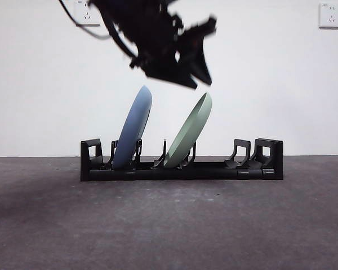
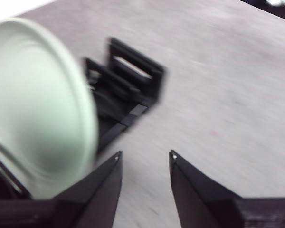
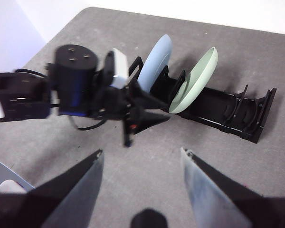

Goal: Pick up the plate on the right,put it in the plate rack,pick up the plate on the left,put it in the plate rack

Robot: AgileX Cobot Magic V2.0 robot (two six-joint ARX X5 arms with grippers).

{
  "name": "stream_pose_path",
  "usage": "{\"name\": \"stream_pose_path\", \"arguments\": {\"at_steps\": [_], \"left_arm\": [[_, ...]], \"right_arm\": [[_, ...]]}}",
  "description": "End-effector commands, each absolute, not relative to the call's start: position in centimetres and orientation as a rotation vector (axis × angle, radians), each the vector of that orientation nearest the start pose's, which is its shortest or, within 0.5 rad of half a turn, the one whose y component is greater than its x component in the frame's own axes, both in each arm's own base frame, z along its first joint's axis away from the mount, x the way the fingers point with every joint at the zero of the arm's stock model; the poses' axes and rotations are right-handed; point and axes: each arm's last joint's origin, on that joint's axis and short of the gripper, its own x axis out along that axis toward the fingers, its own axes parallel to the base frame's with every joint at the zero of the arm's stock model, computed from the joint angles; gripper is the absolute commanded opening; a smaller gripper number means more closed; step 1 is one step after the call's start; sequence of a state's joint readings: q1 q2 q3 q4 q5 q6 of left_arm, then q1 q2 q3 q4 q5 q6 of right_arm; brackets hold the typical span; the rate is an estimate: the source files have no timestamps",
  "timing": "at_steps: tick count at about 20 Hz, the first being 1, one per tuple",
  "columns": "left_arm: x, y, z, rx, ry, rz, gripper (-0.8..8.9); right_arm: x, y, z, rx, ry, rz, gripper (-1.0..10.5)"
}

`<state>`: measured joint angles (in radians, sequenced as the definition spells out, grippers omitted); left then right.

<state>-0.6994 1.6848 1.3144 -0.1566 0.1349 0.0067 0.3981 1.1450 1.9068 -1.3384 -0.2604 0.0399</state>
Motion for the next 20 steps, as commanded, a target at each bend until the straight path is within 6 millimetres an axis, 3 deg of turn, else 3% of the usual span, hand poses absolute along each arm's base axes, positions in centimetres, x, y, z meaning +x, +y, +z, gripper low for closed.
{"name": "stream_pose_path", "arguments": {"at_steps": [1,5,10,15,20], "left_arm": [[26.9,-24.2,30.2,0.165,0.55,-0.837,1.61],[22.2,-21.0,34.3,0.19,0.606,-0.855,1.61],[15.3,-14.7,38.9,0.194,0.617,-0.854,1.57],[10.2,-10.0,41.2,0.167,0.526,-0.857,1.57],[8.1,-8.0,41.8,0.155,0.489,-0.859,1.57]], "right_arm": [[11.7,5.7,50.1,-0.014,0.62,0.631,2.8],[11.6,5.7,49.6,-0.028,0.655,0.633,2.8],[11.3,5.6,49.7,-0.027,0.647,0.633,2.8],[10.8,5.4,49.7,-0.022,0.637,0.633,2.8],[10.3,5.2,47.7,-0.024,0.697,0.628,2.8]]}}
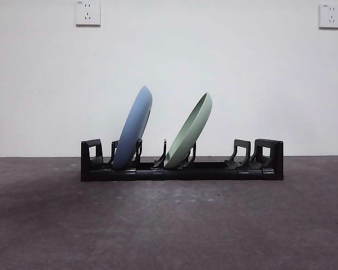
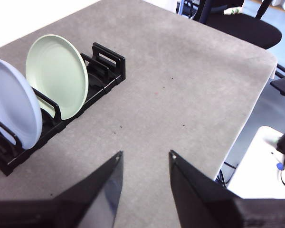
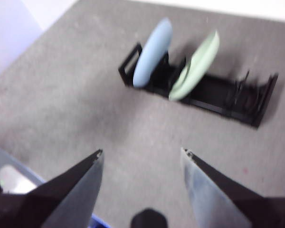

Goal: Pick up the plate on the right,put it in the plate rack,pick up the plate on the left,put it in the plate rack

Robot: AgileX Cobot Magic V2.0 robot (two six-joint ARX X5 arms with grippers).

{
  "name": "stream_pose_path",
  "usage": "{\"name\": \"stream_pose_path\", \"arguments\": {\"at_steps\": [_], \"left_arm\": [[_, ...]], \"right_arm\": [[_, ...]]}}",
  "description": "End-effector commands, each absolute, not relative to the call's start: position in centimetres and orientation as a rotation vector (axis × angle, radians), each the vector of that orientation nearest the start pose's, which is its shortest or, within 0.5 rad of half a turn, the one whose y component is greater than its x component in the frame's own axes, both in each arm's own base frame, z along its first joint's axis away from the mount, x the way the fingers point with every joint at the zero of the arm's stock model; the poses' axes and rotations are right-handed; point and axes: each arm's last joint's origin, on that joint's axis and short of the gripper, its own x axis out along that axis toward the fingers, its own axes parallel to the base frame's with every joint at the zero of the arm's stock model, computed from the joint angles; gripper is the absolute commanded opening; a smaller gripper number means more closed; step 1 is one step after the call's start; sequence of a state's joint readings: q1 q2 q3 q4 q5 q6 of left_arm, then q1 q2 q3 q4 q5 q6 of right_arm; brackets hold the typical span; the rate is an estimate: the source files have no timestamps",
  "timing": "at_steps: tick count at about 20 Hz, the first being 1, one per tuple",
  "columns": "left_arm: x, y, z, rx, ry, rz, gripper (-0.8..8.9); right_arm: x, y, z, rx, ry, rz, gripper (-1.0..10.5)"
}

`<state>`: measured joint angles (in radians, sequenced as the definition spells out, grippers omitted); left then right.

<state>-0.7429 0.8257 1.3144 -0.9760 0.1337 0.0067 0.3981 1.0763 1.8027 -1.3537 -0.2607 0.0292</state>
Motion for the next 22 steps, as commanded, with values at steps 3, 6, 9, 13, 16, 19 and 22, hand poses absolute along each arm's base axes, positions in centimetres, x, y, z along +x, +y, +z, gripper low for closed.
{"name": "stream_pose_path", "arguments": {"at_steps": [3,6,9,13,16,19,22], "left_arm": [[8.0,-8.0,41.8,0.155,0.489,-0.86,1.57],[8.3,-8.2,41.6,0.159,0.5,-0.859,1.57],[8.6,-8.5,41.5,0.164,0.514,-0.858,1.53],[8.7,-8.6,41.5,0.168,0.509,-0.86,-0.08],[8.7,-8.6,41.5,0.167,0.509,-0.859,-0.04],[8.8,-8.6,41.5,0.169,0.514,-0.858,-0.04],[9.0,-8.8,41.4,0.171,0.523,-0.858,-0.04]], "right_arm": [[10.4,5.2,46.2,-0.028,0.751,0.623,2.8],[10.5,5.3,45.3,-0.03,0.782,0.621,2.8],[10.6,5.3,45.2,-0.027,0.787,0.63,2.8],[10.5,5.3,45.2,-0.047,0.78,0.638,-0.1],[10.6,5.3,45.2,-0.05,0.779,0.637,-0.1],[10.8,5.4,45.1,-0.052,0.787,0.636,0.0],[11.4,5.5,45.0,-0.075,0.797,0.581,0.0]]}}
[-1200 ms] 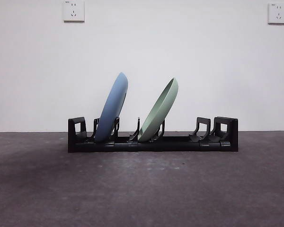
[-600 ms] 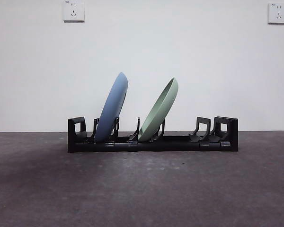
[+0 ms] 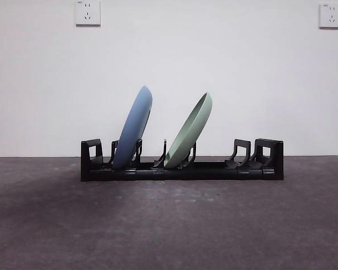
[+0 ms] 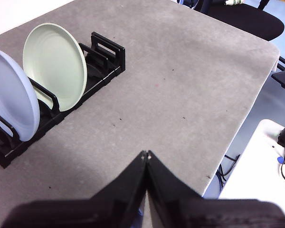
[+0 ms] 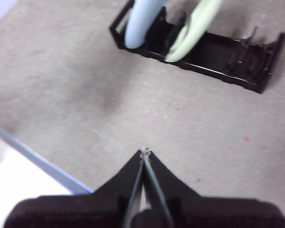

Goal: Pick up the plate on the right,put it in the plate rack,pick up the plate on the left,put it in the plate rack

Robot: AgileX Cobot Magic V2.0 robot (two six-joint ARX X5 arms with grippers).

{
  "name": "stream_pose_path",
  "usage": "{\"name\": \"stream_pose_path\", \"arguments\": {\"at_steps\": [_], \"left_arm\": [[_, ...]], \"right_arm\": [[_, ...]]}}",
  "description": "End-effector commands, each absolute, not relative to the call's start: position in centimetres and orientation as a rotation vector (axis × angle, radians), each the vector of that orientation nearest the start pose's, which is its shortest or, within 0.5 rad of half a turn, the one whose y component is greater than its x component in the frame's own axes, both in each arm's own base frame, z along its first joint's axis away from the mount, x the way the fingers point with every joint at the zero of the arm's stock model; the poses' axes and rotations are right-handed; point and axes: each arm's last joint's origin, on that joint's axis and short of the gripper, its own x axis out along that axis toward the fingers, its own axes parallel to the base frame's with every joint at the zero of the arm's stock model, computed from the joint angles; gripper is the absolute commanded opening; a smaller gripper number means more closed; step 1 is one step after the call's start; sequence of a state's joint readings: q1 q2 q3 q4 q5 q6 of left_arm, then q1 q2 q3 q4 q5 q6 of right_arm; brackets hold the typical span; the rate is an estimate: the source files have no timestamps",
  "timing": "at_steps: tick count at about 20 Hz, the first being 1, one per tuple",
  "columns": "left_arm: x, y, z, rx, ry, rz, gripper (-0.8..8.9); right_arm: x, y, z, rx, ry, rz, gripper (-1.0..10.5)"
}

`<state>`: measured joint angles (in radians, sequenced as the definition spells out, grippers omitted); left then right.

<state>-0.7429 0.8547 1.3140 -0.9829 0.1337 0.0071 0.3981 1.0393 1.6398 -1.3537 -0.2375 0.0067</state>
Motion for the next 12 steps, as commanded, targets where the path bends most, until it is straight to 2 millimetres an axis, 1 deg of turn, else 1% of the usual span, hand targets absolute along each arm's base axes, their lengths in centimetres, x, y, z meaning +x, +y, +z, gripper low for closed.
{"name": "stream_pose_path", "arguments": {"at_steps": [1,6,9,11,12], "left_arm": [[9.0,-8.8,41.4,0.172,0.524,-0.858,-0.04],[9.5,-9.3,41.1,0.178,0.546,-0.856,-0.04],[10.1,-9.8,40.9,0.227,0.549,-0.862,-0.04],[10.5,-9.8,41.1,0.234,0.513,-0.804,-0.04],[10.7,-9.8,41.4,0.251,0.455,-0.77,-0.04]], "right_arm": [[11.6,5.5,44.9,-0.084,0.803,0.561,0.0],[13.1,5.9,44.3,-0.116,0.841,0.495,0.0],[14.1,6.2,44.0,-0.14,0.865,0.449,0.0],[14.7,6.4,43.7,-0.146,0.884,0.442,0.0],[15.1,6.6,43.5,-0.149,0.897,0.44,0.0]]}}
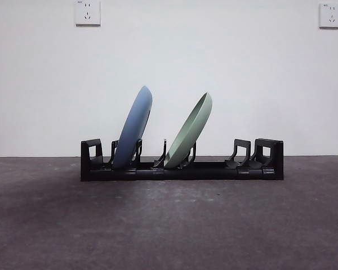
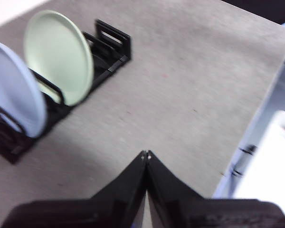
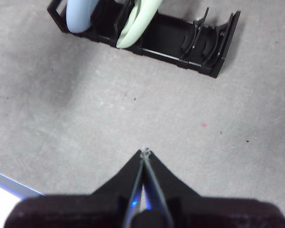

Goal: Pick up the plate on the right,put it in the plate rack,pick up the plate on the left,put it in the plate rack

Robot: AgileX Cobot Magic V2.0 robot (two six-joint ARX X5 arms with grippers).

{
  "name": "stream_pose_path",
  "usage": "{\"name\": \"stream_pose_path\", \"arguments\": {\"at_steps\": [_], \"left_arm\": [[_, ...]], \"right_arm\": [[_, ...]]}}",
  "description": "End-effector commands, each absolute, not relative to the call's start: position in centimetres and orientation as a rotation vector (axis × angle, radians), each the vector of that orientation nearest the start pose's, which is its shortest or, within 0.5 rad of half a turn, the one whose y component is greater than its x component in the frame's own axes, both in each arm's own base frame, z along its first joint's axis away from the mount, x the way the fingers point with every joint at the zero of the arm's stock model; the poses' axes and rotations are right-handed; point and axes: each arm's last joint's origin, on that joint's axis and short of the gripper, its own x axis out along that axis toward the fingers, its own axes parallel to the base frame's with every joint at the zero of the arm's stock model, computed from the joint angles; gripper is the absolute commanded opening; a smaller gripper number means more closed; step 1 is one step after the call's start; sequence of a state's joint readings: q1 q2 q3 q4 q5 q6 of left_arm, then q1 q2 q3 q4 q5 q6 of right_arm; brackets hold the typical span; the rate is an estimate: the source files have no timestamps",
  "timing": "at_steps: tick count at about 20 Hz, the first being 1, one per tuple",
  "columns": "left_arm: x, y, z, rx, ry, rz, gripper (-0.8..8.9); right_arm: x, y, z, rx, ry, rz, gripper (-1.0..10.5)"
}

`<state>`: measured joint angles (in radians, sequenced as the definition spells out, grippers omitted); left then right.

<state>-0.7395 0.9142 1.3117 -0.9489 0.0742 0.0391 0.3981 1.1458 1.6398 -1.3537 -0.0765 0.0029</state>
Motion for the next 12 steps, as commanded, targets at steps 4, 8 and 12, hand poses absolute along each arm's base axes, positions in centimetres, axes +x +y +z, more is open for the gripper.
{"name": "stream_pose_path", "arguments": {"at_steps": [4,8,12], "left_arm": [[11.3,-7.7,43.6,0.368,0.131,-0.648,-0.04],[10.9,-4.4,41.8,0.332,-0.053,-0.586,-0.04],[10.6,-2.2,35.0,0.336,-0.063,-0.407,-0.04]], "right_arm": [[16.2,7.0,43.0,-0.156,0.932,0.434,0.0],[16.9,7.3,42.6,-0.16,0.955,0.432,0.0],[17.0,7.4,42.5,-0.16,0.959,0.432,0.0]]}}
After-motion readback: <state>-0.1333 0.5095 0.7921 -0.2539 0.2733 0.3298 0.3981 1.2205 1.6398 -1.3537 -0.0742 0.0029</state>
